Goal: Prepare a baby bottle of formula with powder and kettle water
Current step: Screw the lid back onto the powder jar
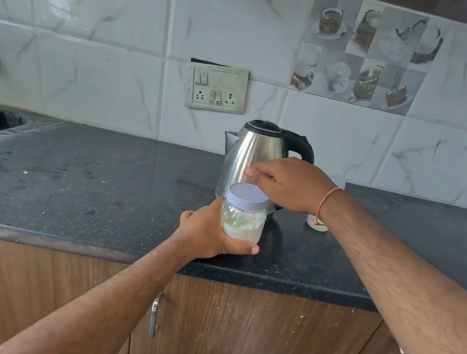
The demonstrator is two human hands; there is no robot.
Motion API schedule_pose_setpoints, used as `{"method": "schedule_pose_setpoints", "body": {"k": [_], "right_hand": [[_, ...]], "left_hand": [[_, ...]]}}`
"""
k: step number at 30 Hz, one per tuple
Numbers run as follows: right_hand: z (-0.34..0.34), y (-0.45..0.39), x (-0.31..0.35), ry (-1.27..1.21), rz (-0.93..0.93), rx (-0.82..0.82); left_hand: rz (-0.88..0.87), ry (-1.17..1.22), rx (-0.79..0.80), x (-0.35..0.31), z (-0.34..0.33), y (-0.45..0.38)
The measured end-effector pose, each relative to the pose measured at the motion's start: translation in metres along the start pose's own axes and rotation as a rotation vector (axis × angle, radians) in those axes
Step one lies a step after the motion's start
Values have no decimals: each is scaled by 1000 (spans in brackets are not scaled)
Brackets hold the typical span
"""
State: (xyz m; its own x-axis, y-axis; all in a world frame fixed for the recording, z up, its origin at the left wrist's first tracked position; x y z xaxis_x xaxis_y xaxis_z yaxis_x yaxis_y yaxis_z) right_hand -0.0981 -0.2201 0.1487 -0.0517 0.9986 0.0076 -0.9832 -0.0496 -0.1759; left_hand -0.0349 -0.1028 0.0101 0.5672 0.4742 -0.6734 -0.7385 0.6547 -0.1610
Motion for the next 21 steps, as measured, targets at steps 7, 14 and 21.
{"method": "schedule_pose_setpoints", "body": {"k": [7, 14, 21], "right_hand": [[-7, -1, 6, -130, 98, 39], [-2, 2, 2, 30, 8, -26], [-9, 1, 11, -85, 103, 19]], "left_hand": [[3, -2, 0, 0, -1, -1], [-1, -1, 1, 0, 0, 0], [-3, -1, -4, 0, 0, -1]]}}
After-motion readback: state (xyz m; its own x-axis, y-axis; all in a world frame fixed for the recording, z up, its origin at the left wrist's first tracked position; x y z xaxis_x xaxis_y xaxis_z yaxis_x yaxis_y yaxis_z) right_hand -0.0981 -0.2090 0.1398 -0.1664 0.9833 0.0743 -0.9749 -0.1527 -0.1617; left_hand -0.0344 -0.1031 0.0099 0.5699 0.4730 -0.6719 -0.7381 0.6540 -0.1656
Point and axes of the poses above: each hand's wrist, its own y-axis away from the middle knuckle, its own z-axis out of the back of the hand, x = y × z, the point moved 9 cm from there along -y, towards the middle knuckle, and after that the axes turned 5 degrees about x, right-handed, at the moved point
